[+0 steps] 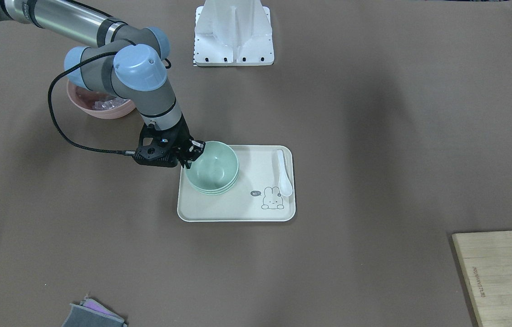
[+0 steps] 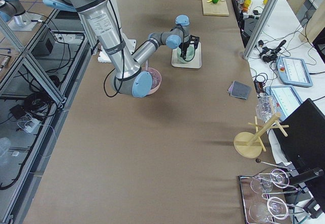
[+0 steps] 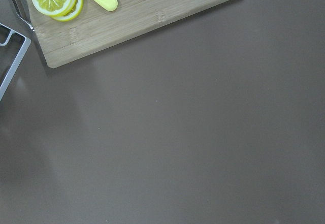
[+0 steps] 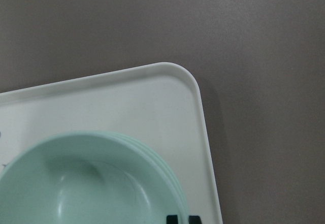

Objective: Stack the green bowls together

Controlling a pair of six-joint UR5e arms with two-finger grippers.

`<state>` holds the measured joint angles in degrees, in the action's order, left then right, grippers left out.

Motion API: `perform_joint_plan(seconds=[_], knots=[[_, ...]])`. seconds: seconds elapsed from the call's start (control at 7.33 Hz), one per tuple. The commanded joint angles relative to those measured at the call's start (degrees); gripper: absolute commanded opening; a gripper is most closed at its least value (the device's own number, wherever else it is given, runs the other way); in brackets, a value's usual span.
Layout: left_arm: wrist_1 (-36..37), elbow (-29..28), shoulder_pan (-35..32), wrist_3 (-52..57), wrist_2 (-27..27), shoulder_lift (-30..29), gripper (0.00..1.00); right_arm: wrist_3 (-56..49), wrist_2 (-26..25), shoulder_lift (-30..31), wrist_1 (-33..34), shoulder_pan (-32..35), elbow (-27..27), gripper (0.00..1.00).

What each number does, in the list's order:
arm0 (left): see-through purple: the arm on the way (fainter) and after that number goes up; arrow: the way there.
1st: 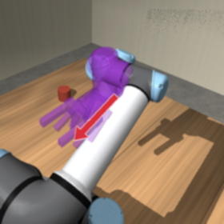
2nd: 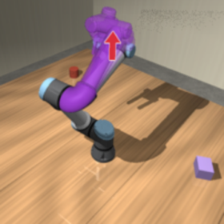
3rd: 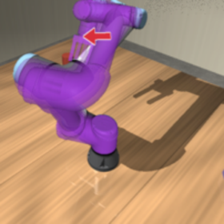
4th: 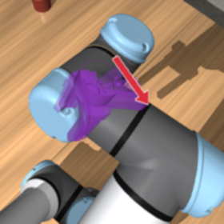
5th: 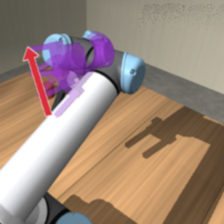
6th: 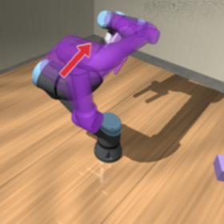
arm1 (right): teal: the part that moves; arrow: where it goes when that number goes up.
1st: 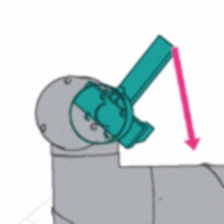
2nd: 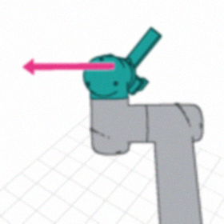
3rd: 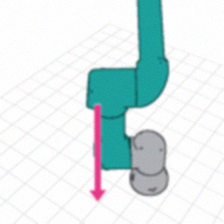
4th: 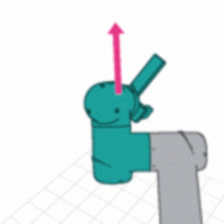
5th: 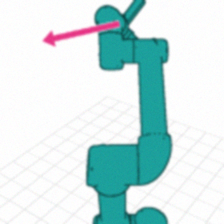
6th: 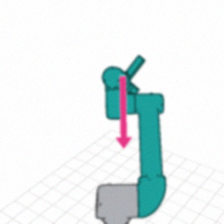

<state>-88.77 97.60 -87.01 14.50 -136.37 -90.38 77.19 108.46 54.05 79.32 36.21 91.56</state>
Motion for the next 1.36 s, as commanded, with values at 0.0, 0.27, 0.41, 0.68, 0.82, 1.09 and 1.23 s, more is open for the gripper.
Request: perform_joint_plan(seconds=[0.0,0.27,0.41,0.68,0.82,1.09,1.23], knots=[[0.00,-0.05,0.00,0.00,-0.04,-0.06,0.99,-0.28,-3.43,-0.17,0.13,-0.35,0.29,1.00],[0.00,-0.05,0.09,0.00,-0.04,-0.06,0.99,-0.02,-2.64,-0.26,0.22,-0.35,0.47,1.00],[0.00,0.04,0.00,0.00,0.05,-0.06,0.99,-0.28,-2.12,-0.08,0.48,-0.35,0.47,1.00],[0.00,-0.05,0.00,0.00,0.05,-0.06,0.99,-1.15,-1.94,0.44,0.57,0.08,0.55,1.00],[-0.17,-0.05,0.00,0.00,0.05,0.03,0.99,-1.68,-0.63,1.92,0.66,1.39,1.86,1.00],[-0.70,-0.75,0.00,0.09,0.05,0.03,0.99,-10.26,4.11,7.88,0.74,6.21,5.99,1.00],[-0.70,-0.84,0.00,0.09,0.05,0.12,0.99,-14.65,6.04,10.52,0.83,9.11,7.31,1.00]])
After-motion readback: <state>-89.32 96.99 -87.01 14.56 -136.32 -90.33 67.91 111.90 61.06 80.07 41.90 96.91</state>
